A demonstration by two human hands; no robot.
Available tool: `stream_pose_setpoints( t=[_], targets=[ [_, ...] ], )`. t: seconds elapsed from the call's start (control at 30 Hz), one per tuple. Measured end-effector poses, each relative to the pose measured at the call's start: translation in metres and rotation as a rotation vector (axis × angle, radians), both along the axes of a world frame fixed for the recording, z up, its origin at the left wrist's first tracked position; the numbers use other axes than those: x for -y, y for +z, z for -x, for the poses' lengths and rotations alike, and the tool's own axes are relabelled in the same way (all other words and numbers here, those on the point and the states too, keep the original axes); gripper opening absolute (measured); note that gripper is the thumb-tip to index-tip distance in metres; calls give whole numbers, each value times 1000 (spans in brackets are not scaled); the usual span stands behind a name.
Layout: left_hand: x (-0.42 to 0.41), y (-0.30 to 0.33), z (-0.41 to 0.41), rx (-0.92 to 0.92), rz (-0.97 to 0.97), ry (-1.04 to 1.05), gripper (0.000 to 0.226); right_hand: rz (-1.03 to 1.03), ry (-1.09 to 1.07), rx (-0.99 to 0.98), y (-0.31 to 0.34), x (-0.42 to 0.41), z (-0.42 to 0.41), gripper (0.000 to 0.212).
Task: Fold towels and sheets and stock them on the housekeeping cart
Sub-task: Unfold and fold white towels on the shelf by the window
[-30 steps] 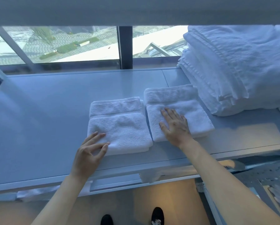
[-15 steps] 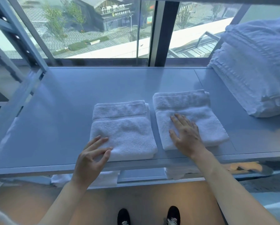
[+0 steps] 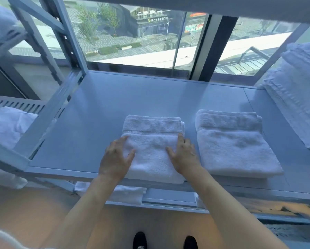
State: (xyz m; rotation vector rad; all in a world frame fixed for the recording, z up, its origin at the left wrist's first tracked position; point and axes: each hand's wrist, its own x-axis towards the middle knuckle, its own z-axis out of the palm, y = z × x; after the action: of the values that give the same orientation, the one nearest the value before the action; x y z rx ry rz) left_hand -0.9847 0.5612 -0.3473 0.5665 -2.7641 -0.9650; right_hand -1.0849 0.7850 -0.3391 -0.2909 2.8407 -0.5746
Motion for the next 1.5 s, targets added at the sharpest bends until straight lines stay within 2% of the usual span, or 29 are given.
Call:
stream_pose_setpoints(
  t=[0.1, 0.27, 0.43, 0.7, 0.83, 1.17, 1.5],
  targets=[
    [-2, 2, 4, 92, 4, 43, 72, 63, -38, 55, 0, 6, 3, 87],
    [6, 2, -7, 159, -65, 71, 75, 183, -72, 124, 1, 4, 7, 97],
    [0, 3, -29, -8, -191, 104, 67, 425, -81, 177, 3, -2, 11, 90],
    [-26, 40, -32, -213, -135, 157, 62, 584, 47, 108, 19, -19, 27, 83],
    [-48, 79, -14, -301, -69, 100, 61, 681, 44, 69, 43, -45, 41, 83],
    [-166, 175, 73, -418, -51, -158, 59, 862, -142, -129, 113, -182, 79, 78],
    [-336, 173, 150, -412, -178, -434, 56, 741, -476, -322, 132, -374, 75, 75]
  ],
)
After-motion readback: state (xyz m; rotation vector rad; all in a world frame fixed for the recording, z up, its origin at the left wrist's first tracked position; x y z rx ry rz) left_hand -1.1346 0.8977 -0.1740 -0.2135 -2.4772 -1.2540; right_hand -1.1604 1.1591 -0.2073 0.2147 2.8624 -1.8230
